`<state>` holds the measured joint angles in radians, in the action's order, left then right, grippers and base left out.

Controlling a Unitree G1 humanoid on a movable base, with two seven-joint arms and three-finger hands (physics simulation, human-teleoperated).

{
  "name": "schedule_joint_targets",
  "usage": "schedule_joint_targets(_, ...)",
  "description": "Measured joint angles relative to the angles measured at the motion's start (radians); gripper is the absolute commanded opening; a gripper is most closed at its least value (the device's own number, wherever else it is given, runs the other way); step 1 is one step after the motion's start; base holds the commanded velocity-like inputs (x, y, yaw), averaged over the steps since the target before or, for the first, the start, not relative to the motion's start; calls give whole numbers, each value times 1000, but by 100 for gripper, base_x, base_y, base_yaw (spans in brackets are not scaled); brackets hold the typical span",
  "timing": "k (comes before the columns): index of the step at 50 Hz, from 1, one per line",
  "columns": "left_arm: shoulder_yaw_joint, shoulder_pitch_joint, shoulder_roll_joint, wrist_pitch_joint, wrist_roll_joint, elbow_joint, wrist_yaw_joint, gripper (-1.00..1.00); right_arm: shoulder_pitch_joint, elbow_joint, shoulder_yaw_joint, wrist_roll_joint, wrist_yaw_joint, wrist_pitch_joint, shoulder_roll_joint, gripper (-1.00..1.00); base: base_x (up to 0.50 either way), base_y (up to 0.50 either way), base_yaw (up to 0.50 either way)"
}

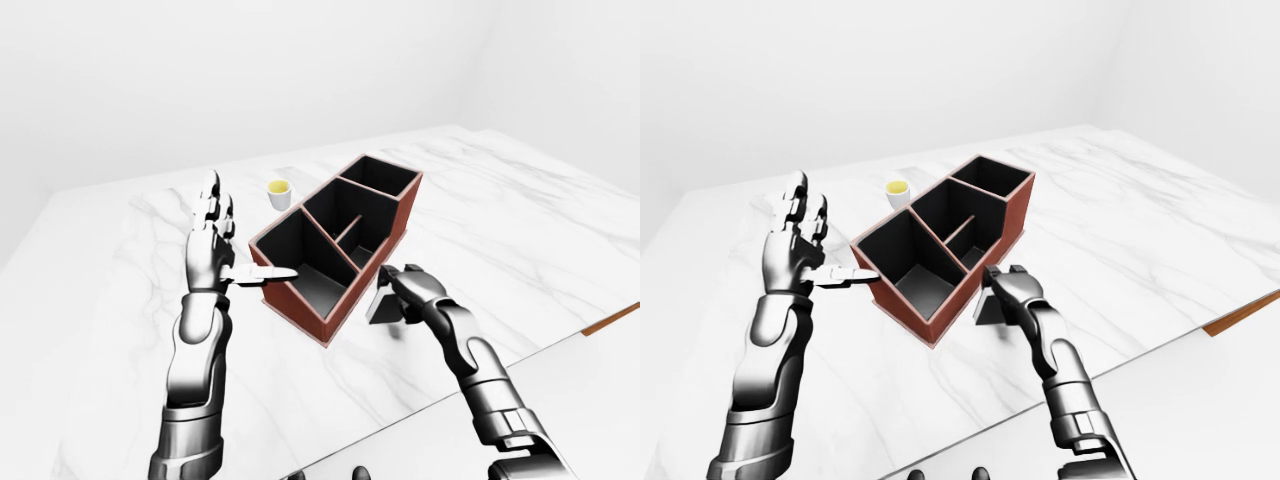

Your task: Pick up the book and place it in the left compartment of the caddy.

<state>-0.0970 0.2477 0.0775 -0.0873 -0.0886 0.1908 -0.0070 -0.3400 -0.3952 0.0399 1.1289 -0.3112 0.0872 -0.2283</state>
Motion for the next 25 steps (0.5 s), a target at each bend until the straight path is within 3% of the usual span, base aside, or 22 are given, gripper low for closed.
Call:
schedule_joint_targets(17,-14,-3,9,0,-12,25,0,100,78,400,-71,-165,-387,0,-18,-100,0,0,0)
schedule_joint_targets(25,-20,-8,13,0,-15,33,0,100,44,557,-94,-249,-387,0,-31,-100,0,0,0)
